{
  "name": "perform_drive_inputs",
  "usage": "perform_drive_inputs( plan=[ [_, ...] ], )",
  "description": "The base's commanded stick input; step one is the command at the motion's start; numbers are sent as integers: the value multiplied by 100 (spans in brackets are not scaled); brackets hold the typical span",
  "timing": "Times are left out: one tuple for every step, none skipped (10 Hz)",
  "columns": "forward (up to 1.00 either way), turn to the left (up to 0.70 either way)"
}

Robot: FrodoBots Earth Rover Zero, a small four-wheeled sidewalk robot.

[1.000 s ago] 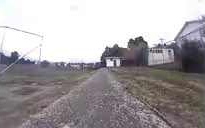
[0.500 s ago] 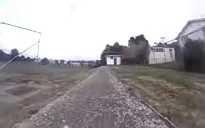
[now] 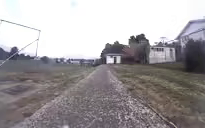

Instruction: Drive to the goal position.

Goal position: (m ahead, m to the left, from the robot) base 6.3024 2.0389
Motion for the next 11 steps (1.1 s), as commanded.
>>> perform_drive_inputs(
  plan=[
    [60, 0],
    [60, 0],
    [60, 0],
    [60, 0],
    [60, 0],
    [60, 0],
    [60, 0],
    [60, 0],
    [60, 0],
    [60, 0],
    [60, 0]
  ],
)
